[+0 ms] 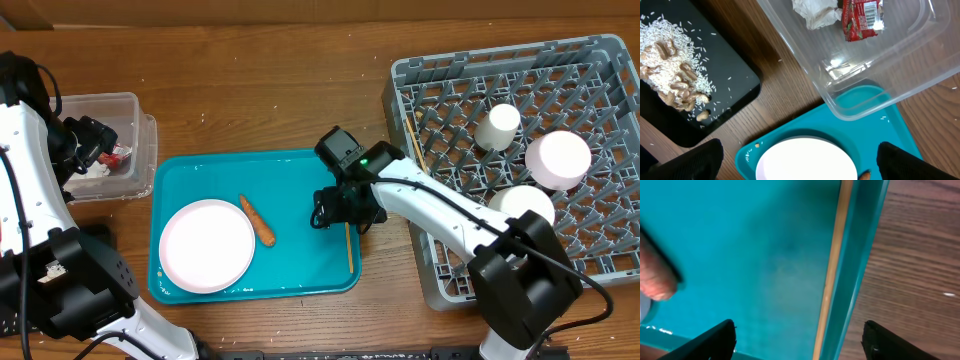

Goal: Sort waste into correct bins and load items into the dishwasher

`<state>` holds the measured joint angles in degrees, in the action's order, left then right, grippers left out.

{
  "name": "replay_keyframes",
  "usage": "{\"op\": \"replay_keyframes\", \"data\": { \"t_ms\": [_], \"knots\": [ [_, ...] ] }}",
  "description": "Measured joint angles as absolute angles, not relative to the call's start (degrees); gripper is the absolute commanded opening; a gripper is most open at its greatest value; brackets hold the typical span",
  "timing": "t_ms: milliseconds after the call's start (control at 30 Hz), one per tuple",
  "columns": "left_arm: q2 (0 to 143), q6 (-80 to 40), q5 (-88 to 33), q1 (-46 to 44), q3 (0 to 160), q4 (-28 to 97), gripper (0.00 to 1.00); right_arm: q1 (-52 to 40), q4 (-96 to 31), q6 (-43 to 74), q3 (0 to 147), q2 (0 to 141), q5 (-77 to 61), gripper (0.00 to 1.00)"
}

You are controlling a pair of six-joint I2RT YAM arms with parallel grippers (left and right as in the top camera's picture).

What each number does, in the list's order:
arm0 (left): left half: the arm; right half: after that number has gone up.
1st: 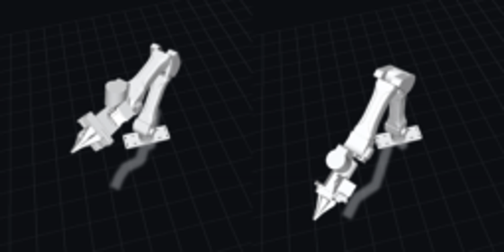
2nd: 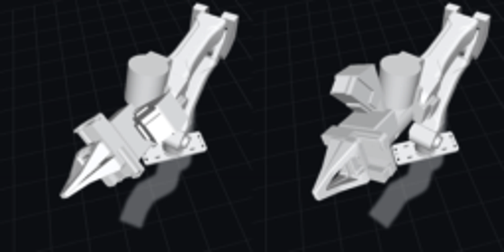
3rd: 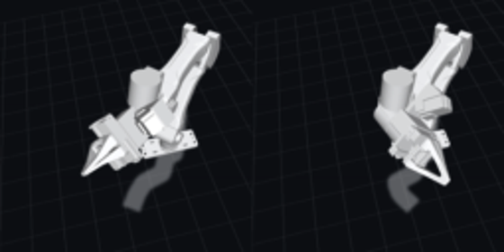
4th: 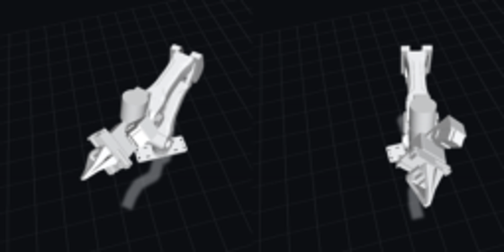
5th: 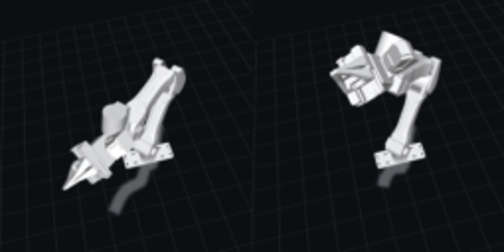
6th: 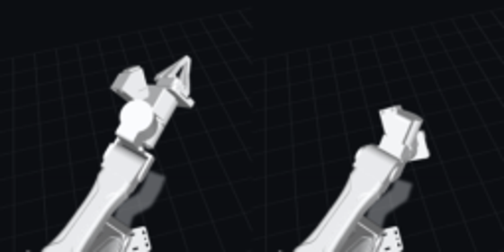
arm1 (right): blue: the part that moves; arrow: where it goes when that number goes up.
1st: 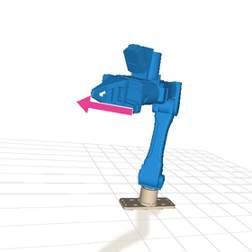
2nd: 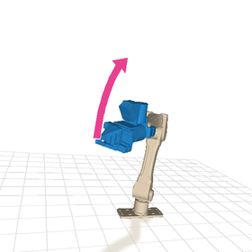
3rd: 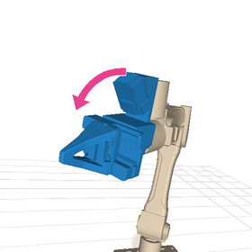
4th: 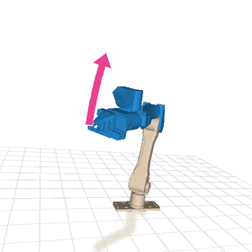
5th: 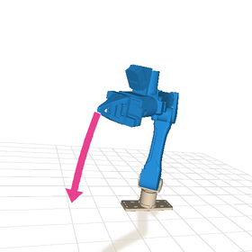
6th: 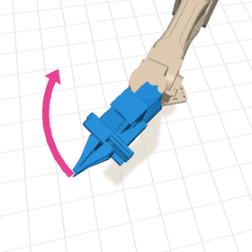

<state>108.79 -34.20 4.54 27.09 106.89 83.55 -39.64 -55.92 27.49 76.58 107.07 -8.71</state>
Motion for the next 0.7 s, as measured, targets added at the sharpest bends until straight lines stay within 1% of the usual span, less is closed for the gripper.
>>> {"op": "replay_keyframes", "data": {
  "t_ms": [100, 500, 533, 633, 700],
  "knots": [
    [108.79, -34.2, 4.54, 27.09, 106.89, 83.53, 1.0, -39.64, -52.58, 27.2, 76.27, 107.18, -9.21, 0.82],
    [108.79, -34.2, 4.54, 27.09, 106.89, 83.55, 1.0, -39.9, -50.5, 26.94, 76.29, 113.91, -11.57, 0.81],
    [108.79, -34.2, 4.54, 27.09, 106.89, 83.55, 1.0, -39.9, -50.52, 26.94, 76.31, 113.95, -11.55, 0.8],
    [108.79, -34.2, 4.54, 27.09, 106.89, 83.55, 1.0, -40.18, -50.54, 26.92, 76.38, 114.1, -9.58, 0.7],
    [108.79, -34.22, 4.56, 27.09, 106.89, 83.55, 1.0, -40.86, -50.57, 27.09, 76.44, 114.28, -7.11, 0.66]
  ]
}}
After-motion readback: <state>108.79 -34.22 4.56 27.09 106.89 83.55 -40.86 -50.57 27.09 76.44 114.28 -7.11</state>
